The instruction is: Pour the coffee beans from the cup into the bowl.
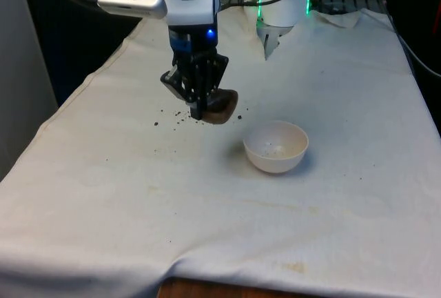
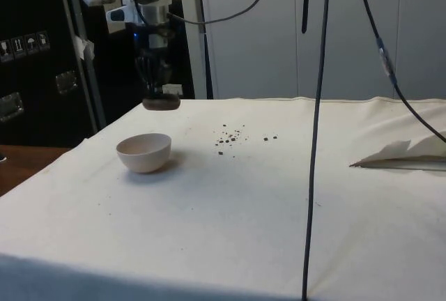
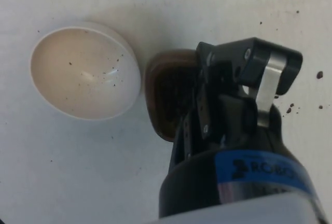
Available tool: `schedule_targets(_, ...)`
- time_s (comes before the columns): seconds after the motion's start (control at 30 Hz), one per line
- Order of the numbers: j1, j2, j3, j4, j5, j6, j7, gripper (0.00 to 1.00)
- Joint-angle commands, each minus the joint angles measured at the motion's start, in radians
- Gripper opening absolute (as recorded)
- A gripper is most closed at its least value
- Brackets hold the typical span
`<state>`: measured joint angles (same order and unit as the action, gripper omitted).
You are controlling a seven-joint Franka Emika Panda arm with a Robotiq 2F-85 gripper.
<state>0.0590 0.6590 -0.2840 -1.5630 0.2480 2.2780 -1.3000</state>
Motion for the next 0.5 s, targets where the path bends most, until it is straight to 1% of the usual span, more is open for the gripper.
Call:
schedule_targets(0.0,0.008,0.003,-0.008,0.000,-0.006,0.012,0.016,0.00)
schedule_targets(0.03,0.008,0.004,-0.008,0.001,-0.007,0.013,0.022,0.00)
schedule_targets(0.07,0.001,0.000,0.000,0.000,-0.001,0.002,0.012,0.00)
schedule_targets(0.1,0.008,0.004,-0.008,0.001,-0.008,0.014,0.028,0.00)
schedule_targets(0.17,0.010,0.005,-0.009,0.003,-0.012,0.018,0.048,0.00)
schedule_targets(0.37,0.012,0.003,-0.010,0.008,-0.034,0.018,0.089,0.00)
schedule_targets(0.4,0.013,0.003,-0.010,0.011,-0.044,0.016,0.103,0.00)
schedule_targets(0.43,0.005,0.000,0.000,0.008,-0.034,0.014,0.089,0.00)
schedule_targets(0.47,0.012,0.003,-0.009,0.013,-0.049,0.015,0.110,0.00)
